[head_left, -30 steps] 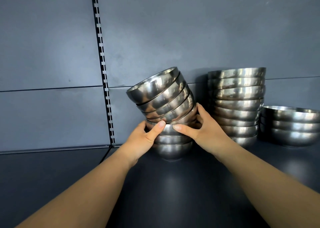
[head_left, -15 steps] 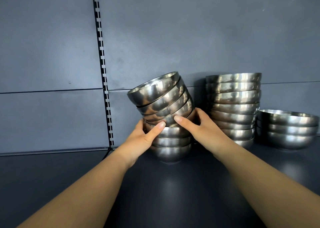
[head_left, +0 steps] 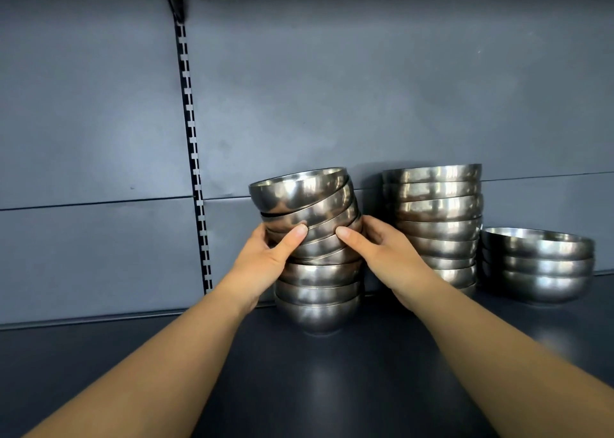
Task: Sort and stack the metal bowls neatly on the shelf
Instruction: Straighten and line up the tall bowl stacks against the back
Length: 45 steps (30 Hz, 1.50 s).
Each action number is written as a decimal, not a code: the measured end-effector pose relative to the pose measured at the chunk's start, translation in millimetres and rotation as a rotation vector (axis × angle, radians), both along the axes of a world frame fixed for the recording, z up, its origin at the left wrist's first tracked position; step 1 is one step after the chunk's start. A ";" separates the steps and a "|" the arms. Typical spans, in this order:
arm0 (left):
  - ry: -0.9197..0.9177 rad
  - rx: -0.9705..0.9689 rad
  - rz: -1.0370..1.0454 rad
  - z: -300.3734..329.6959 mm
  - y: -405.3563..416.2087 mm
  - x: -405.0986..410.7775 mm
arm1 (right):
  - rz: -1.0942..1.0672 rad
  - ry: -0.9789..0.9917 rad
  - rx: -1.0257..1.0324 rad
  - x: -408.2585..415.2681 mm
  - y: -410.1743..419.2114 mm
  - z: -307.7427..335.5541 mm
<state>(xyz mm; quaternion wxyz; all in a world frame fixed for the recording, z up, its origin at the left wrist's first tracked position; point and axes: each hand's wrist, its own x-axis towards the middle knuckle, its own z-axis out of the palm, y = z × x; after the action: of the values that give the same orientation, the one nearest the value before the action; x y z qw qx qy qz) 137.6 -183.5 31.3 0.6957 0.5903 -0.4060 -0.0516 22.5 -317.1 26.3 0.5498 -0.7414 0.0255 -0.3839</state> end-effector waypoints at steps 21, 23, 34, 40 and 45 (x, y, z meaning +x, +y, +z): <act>-0.035 -0.006 0.015 24.1 -1.4 1.3 | -0.094 0.039 -0.098 0.7 12.5 -5.6; -0.015 -0.018 0.044 19.6 -2.3 2.6 | -0.109 0.062 -0.121 2.0 11.4 -7.7; 0.011 -0.079 0.014 -8.5 -3.0 -15.0 | -0.089 0.164 -0.062 0.0 14.2 -20.4; -0.002 -0.041 -0.107 -15.9 3.6 -11.4 | -0.140 0.148 -0.024 -1.9 15.2 -13.6; -0.093 0.062 -0.068 -20.4 8.2 -8.1 | -0.170 0.088 0.022 3.3 12.3 -11.6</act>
<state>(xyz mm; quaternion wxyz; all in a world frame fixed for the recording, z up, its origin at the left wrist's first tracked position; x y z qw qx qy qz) 129.5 -175.3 10.8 0.6555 0.5991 -0.4558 -0.0602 25.8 -304.8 14.7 0.5217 -0.7466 0.1166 -0.3961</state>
